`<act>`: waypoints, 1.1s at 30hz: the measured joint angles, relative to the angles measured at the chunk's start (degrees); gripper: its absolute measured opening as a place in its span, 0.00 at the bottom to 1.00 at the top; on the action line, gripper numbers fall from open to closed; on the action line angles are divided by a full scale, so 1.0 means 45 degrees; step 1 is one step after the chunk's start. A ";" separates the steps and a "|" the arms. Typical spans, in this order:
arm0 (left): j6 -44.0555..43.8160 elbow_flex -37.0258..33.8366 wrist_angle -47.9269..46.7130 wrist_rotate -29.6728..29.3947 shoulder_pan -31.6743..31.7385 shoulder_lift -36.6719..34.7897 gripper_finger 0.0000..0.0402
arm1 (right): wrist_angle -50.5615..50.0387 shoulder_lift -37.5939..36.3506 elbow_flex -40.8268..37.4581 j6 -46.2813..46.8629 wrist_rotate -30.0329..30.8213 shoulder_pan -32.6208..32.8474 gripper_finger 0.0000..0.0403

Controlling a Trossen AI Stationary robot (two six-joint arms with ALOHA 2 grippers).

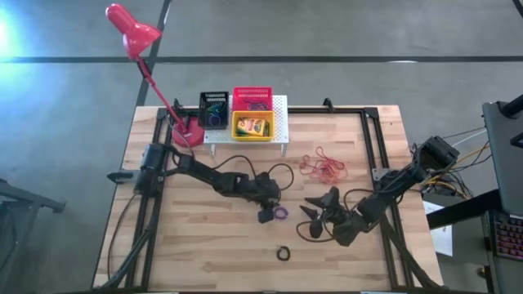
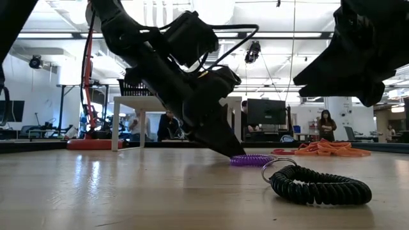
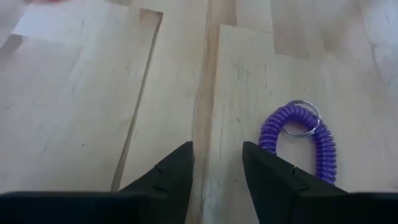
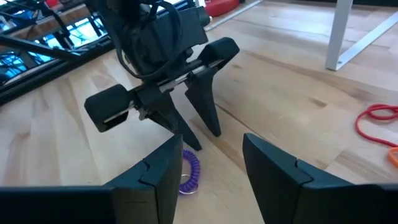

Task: Pick & Place Office Desk Supplies
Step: Put the purple spring keychain into the black bin on the shelf

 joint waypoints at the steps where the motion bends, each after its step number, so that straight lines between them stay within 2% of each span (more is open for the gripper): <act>1: 0.0000 -0.0007 0.0023 0.0007 0.0000 0.0036 0.35 | -0.0003 0.0000 -0.0003 -0.0015 0.0000 0.0000 0.41; 5: -0.0123 -0.0014 0.0055 0.0192 -0.0034 0.0026 0.30 | -0.0047 0.0000 -0.0045 -0.0019 0.0058 0.0000 0.41; 10: -0.0670 -0.0075 0.0210 0.0715 -0.0093 -0.0418 0.29 | -0.0062 0.0010 -0.0074 -0.0016 0.0295 -0.0003 0.40; 14: -0.0111 -0.0070 0.1001 0.1182 -0.0344 -0.0355 0.29 | -0.0065 0.0010 -0.0096 -0.0022 0.0325 -0.0005 0.40; 20: 0.1279 -0.0055 0.1333 0.0807 -0.0646 0.0241 0.29 | -0.0062 0.0010 -0.0096 -0.0058 0.0321 -0.0013 0.40; 30: 0.1797 -0.0022 0.1376 0.0075 -0.0656 0.0656 0.29 | -0.0062 0.0010 -0.0096 -0.0058 0.0321 -0.0015 0.39; 33: 0.2137 -0.0022 0.1338 -0.0019 -0.0684 0.0647 0.24 | -0.0062 0.0010 -0.0096 -0.0014 0.0318 -0.0010 0.38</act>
